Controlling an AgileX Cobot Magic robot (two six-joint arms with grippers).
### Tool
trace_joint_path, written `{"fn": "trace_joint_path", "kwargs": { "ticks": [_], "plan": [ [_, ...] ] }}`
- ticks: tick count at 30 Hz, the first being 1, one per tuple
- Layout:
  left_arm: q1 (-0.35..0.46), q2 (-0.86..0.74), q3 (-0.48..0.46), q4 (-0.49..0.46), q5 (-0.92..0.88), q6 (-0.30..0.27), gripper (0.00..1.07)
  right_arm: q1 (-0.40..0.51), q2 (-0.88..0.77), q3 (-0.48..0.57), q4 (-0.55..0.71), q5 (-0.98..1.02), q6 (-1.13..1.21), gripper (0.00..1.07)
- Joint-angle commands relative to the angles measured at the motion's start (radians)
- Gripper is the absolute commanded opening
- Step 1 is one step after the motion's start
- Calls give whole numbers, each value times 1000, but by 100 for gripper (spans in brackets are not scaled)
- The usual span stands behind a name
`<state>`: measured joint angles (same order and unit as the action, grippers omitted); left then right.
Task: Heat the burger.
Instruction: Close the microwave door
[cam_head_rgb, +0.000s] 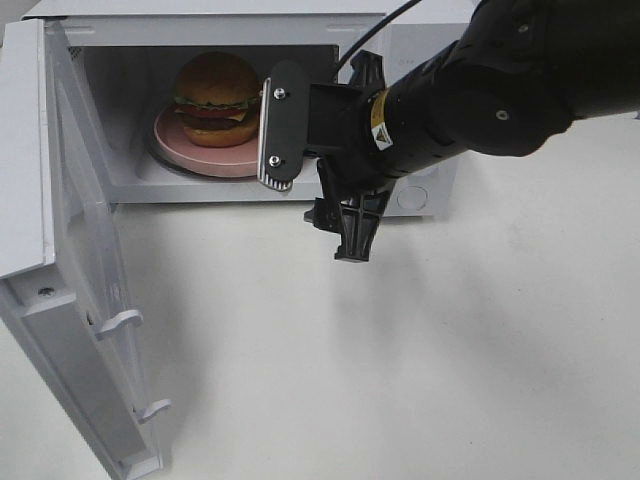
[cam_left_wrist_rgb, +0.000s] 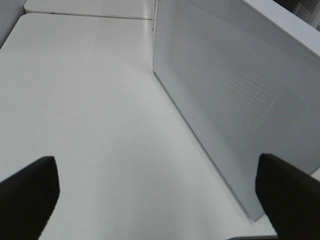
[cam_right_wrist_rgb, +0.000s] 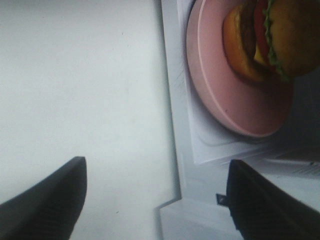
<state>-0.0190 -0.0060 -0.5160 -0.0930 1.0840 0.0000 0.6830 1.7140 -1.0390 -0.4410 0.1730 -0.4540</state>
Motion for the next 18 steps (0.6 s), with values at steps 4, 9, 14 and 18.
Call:
{"fn": "trace_joint_path", "kwargs": {
  "ticks": [4,9,14,18],
  "plan": [
    [2,-15,0,-2,-14,0,100,-5,-78,65,51,26,199,77],
    [2,-15,0,-2,-14,0,100,-5,-174,136,107,92,377,77],
    [2,-15,0,-2,-14,0,100,-5,-241,166,198,252,398,77],
    [2,-15,0,-2,-14,0,100,-5,-283,178,238,338,402,77]
  ]
}}
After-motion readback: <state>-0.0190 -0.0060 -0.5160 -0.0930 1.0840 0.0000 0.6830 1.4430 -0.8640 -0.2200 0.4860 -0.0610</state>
